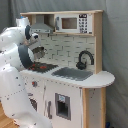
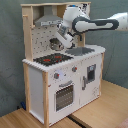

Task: Play with the kitchen

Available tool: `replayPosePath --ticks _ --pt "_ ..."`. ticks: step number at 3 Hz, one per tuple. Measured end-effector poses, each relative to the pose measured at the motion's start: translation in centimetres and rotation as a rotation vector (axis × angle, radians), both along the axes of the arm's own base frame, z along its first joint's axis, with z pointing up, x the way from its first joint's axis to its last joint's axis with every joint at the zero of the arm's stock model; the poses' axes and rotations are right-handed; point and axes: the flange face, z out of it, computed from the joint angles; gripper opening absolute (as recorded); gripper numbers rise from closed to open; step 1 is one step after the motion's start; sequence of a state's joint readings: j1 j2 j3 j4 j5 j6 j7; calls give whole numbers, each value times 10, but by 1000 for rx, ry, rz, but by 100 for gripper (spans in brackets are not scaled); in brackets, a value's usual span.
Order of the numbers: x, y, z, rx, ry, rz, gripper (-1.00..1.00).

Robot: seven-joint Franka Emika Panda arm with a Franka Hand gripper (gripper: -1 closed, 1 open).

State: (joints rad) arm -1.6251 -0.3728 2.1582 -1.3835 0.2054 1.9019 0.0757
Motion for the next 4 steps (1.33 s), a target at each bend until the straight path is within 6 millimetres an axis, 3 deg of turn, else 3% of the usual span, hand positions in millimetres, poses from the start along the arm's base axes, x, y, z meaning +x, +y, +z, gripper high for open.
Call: replayPosePath --ticks 2,3,4 --pt "10 35 -5 41 -10 49 -100" --pt "15 41 -16 24 27 53 -100" --pt "12 31 -9 -14 89 41 -100"
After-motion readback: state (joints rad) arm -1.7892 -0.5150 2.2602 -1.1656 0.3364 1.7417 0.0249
